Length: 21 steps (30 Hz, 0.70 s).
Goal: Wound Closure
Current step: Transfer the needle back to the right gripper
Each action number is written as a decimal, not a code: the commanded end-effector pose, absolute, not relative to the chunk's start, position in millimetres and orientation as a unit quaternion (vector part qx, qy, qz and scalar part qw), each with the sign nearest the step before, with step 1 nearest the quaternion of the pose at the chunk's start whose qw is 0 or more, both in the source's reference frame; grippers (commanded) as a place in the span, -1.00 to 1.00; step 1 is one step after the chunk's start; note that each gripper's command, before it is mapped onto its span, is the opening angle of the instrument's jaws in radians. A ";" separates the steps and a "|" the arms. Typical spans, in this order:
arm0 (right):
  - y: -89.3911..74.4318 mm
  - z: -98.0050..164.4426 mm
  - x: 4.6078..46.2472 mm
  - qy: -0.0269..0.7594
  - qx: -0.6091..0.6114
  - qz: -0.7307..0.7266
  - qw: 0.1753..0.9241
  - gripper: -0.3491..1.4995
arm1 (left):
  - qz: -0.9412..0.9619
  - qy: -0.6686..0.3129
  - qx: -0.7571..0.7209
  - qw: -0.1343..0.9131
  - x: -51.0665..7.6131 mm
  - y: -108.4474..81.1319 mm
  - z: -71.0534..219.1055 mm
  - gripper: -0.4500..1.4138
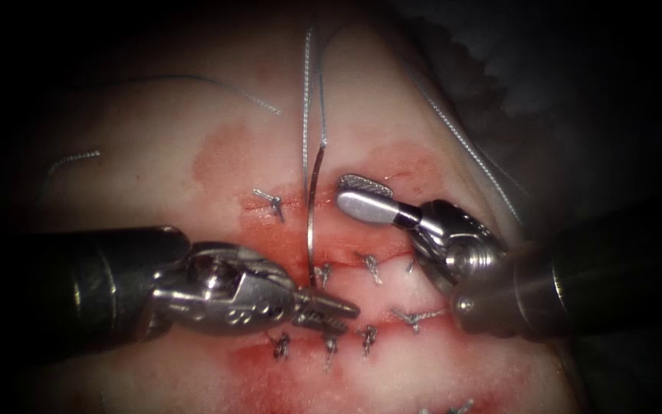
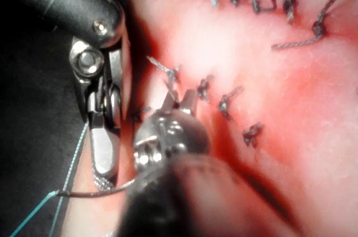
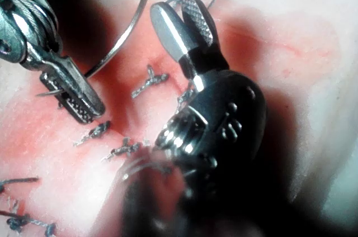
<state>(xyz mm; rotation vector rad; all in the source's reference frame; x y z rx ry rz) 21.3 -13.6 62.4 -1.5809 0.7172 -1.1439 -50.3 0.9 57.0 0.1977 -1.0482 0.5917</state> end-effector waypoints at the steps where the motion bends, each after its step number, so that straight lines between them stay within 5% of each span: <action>1: -14.0 62.8 22.2 0.302 -0.657 -0.473 0.503 -0.29 | 0.282 -0.494 0.092 0.817 -51.1 1.3 57.5 -1.00; 17: -14.7 61.8 23.3 0.310 -0.663 -0.472 0.491 -0.11 | 0.320 -0.502 0.102 0.797 -51.5 -0.1 58.3 -1.00; 20: -14.4 61.7 23.5 0.308 -0.665 -0.471 0.490 -0.18 | 0.325 -0.503 0.101 0.794 -51.7 -0.2 58.3 -1.00; 21: -14.2 61.6 23.5 0.308 -0.667 -0.469 0.490 -0.38 | 0.325 -0.504 0.105 0.793 -51.7 -0.3 58.3 -1.00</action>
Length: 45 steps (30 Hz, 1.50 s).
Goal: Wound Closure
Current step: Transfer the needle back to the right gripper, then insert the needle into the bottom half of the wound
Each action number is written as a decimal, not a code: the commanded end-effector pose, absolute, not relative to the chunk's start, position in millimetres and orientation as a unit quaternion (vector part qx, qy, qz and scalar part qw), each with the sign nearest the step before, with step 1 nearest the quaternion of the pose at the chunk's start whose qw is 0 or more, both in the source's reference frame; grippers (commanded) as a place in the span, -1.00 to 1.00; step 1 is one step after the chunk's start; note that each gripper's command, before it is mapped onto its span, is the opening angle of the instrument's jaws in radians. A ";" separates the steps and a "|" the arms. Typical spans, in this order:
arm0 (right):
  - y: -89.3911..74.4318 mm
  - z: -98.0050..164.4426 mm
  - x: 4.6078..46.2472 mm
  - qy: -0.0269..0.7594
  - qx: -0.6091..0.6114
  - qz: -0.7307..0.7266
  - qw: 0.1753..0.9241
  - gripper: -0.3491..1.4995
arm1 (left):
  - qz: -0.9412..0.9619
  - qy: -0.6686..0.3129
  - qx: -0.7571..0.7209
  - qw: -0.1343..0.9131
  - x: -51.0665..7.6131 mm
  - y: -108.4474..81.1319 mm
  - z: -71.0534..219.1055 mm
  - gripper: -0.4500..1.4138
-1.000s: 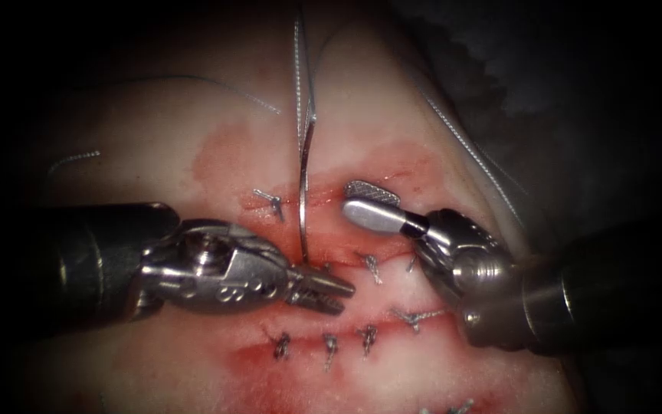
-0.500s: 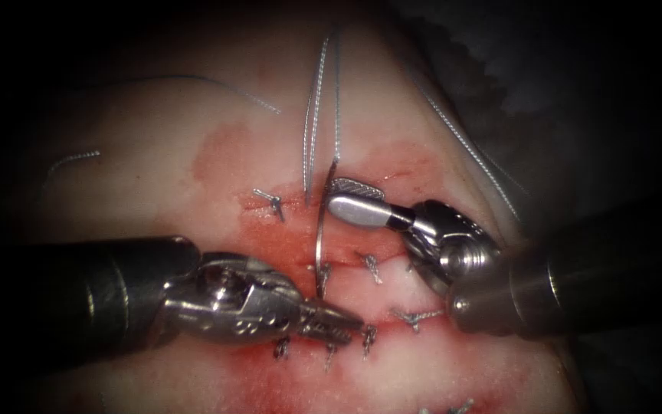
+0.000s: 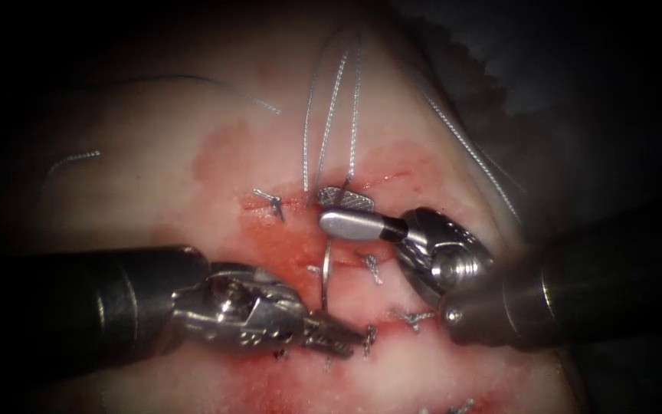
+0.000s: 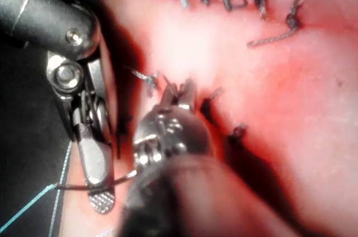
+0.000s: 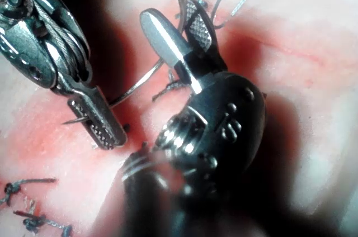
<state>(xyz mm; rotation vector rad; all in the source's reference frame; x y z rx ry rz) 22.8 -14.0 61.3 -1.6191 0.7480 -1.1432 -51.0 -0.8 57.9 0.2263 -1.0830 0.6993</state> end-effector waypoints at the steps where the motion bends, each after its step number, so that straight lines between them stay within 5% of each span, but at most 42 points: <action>1: -14.2 61.5 23.5 0.309 -0.668 -0.468 0.490 -0.62 | 0.323 -0.504 0.107 0.794 -51.7 -0.3 58.3 -1.00; 3: -14.0 61.5 23.5 0.310 -0.668 -0.468 0.489 -1.00 | 0.321 -0.503 0.105 0.796 -51.7 -0.3 58.3 -1.00; 10: -13.6 61.5 23.4 0.312 -0.678 -0.468 0.474 -1.00 | 0.312 -0.499 0.103 0.802 -51.7 -0.3 58.3 -1.00; 11: -13.7 61.5 23.3 0.313 -0.680 -0.471 0.467 -1.00 | 0.312 -0.497 0.100 0.804 -51.7 -0.2 58.3 -0.77; 12: -13.7 61.6 23.2 0.306 -0.685 -0.478 0.457 -1.00 | 0.289 -0.492 0.105 0.815 -51.8 0.1 58.3 0.05; 14: -13.5 61.7 23.2 0.279 -0.697 -0.495 0.437 -1.00 | 0.223 -0.489 0.124 0.834 -52.0 1.4 57.4 0.53; 16: -13.2 61.8 23.2 0.252 -0.709 -0.510 0.417 -1.00 | 0.194 -0.504 0.125 0.832 -51.8 2.6 56.2 0.55; 23: -10.6 65.8 24.0 0.160 -0.721 -0.590 0.327 -1.00 | -0.150 -0.541 0.234 0.794 -46.9 10.3 47.7 0.01; 24: -9.7 66.4 23.8 0.139 -0.716 -0.618 0.294 -1.00 | -0.239 -0.508 0.273 0.781 -45.4 10.9 47.2 -0.64; 25: -9.0 66.7 23.8 0.119 -0.714 -0.633 0.274 -1.00 | -0.276 -0.492 0.278 0.777 -44.7 11.3 47.3 -1.00; 31: -4.0 65.8 22.9 -0.074 -0.773 -0.619 0.115 -1.00 | -0.374 -0.423 0.217 0.797 -42.2 12.6 53.6 -1.00; 45: -0.8 64.7 22.1 -0.070 -0.785 -0.610 0.075 -1.00 | -0.406 -0.401 0.222 0.790 -43.1 11.1 63.5 -1.00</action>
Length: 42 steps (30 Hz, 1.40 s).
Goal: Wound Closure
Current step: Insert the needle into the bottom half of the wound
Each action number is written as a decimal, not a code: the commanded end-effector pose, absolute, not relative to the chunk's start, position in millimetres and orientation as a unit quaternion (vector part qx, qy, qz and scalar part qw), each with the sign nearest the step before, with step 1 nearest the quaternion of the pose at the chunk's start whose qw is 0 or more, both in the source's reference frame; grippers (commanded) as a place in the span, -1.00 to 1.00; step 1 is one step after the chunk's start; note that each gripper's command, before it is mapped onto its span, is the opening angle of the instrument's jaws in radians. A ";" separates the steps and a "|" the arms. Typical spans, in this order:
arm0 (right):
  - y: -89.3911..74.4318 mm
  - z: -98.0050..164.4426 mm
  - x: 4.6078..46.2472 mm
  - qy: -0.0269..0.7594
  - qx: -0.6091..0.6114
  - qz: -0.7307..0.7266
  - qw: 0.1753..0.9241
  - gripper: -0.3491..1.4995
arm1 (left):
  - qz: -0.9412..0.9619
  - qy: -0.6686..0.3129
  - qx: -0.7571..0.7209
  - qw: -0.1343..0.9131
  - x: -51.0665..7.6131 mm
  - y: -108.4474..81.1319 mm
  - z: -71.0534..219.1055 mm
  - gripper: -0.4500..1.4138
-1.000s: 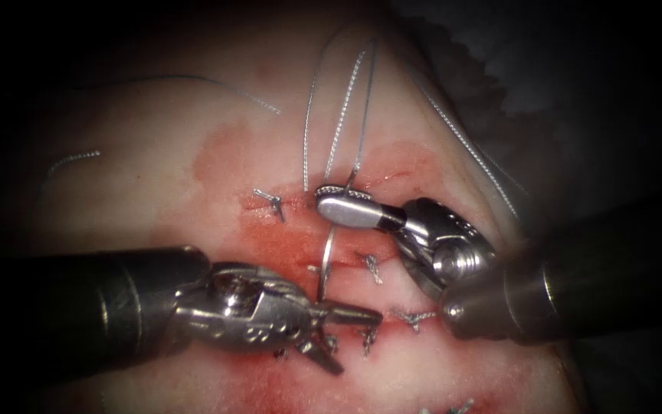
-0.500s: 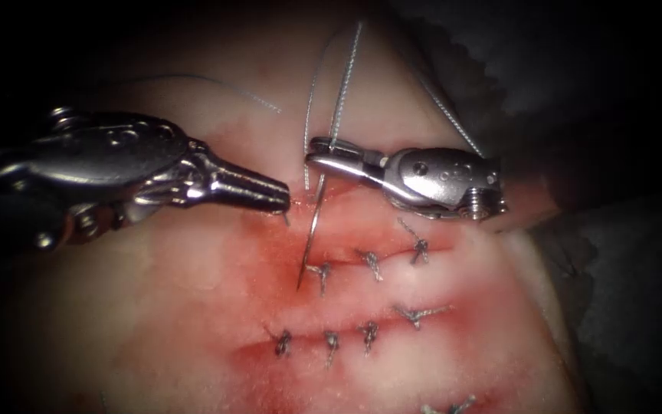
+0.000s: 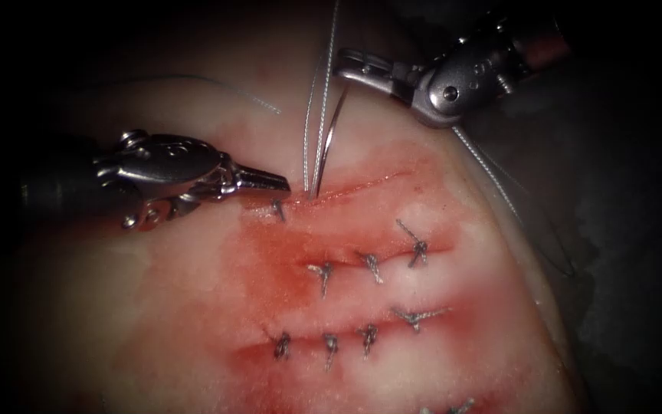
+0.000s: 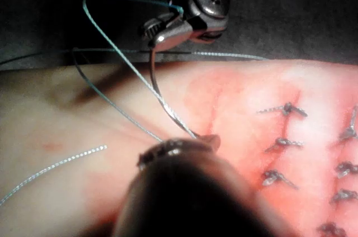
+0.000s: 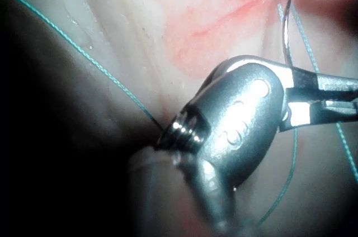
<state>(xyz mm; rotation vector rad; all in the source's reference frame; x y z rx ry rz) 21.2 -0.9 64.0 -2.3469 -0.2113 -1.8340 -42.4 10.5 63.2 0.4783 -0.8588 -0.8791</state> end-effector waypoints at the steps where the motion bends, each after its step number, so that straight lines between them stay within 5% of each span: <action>1: -0.8 64.7 22.1 -0.070 -0.786 -0.610 0.072 -1.00 | -0.403 -0.400 0.229 0.791 -43.3 11.1 63.7 -1.00; 20: 0.6 63.4 23.1 -0.045 -0.838 -0.541 -0.063 -1.00 | -0.406 -0.295 0.202 0.841 -47.0 8.6 66.3 -1.00; 42: 0.8 62.3 22.8 -0.029 -0.827 -0.556 -0.072 -1.00 | -0.364 -0.241 0.254 0.863 -47.3 10.7 71.2 -1.00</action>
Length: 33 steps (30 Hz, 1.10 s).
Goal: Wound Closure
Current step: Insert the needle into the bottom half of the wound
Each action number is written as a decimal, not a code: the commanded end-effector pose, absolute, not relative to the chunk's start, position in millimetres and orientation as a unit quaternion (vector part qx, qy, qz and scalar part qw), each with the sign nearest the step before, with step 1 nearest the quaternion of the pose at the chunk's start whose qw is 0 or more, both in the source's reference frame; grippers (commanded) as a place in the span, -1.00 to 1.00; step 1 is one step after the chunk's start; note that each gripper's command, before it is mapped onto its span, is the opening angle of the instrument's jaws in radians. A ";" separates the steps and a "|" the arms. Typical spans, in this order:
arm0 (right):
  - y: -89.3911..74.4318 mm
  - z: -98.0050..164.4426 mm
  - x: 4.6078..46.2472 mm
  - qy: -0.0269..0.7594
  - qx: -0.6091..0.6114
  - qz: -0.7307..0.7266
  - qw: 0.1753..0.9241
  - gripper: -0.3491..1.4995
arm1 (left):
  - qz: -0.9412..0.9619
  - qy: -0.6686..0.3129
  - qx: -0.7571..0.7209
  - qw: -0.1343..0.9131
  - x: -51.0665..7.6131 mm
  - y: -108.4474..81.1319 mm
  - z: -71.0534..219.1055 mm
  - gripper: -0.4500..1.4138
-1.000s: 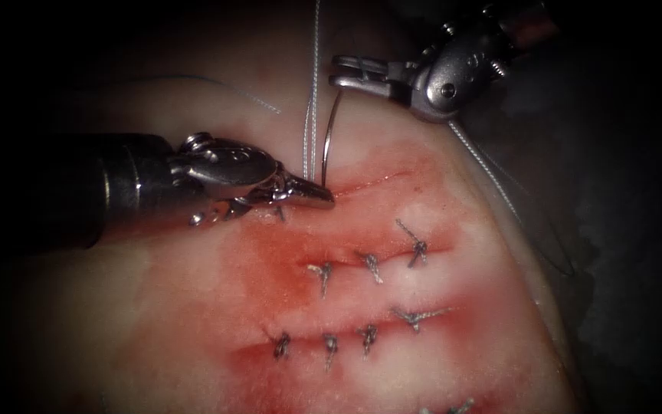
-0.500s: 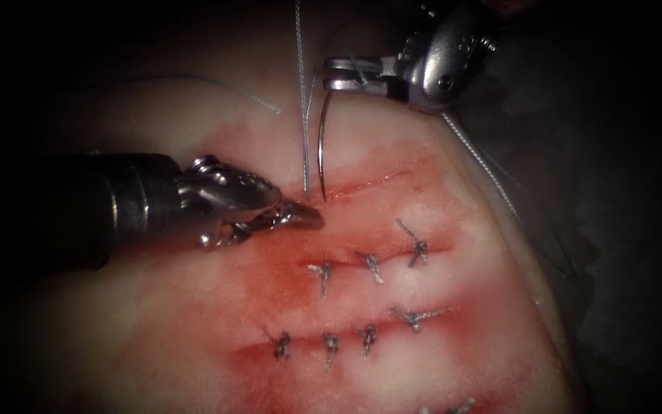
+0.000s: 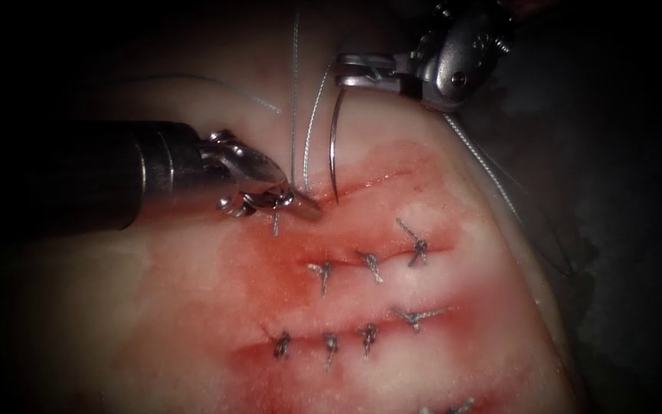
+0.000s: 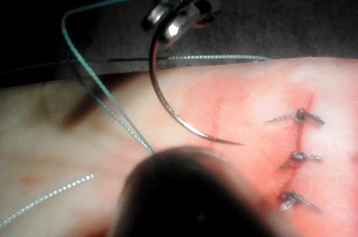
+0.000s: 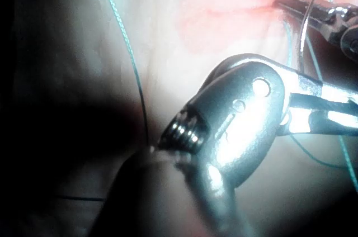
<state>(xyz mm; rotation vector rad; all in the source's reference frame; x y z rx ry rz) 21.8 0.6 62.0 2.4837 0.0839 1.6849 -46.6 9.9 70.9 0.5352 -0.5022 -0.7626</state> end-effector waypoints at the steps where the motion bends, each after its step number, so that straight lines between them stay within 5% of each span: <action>1: 0.8 62.1 22.9 0.027 0.828 0.556 0.075 -1.00 | -0.358 -0.243 0.251 0.866 -47.4 11.2 71.3 -1.00; 33: 0.9 61.7 22.6 0.006 0.821 0.563 0.097 -1.00 | -0.259 -0.222 0.302 0.890 -46.1 12.8 68.9 -1.00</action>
